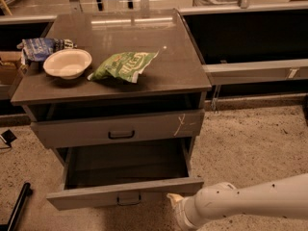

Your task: Close middle drawer

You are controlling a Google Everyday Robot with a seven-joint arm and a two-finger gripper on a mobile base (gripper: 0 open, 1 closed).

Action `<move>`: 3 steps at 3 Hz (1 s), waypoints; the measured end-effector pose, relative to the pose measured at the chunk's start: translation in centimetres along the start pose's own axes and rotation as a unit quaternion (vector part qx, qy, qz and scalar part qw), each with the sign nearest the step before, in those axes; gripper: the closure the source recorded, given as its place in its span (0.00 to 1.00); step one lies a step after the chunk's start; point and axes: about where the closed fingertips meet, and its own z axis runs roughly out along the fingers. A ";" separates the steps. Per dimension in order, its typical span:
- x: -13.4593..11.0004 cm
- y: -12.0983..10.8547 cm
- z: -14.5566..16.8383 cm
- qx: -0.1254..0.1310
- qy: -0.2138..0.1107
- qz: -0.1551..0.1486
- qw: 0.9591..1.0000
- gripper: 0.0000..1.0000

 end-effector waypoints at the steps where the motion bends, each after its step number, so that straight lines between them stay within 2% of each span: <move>1: -0.3 -0.5 1.1 -0.008 -0.028 0.005 1.000 0.18; 2: -0.7 -2.6 2.7 0.006 -0.091 0.011 0.996 0.42; 3: -1.5 -5.1 4.4 0.031 -0.150 0.010 0.988 0.66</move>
Offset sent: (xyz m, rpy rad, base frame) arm 0.0620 0.0264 -0.0349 0.3713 -0.0406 -0.0535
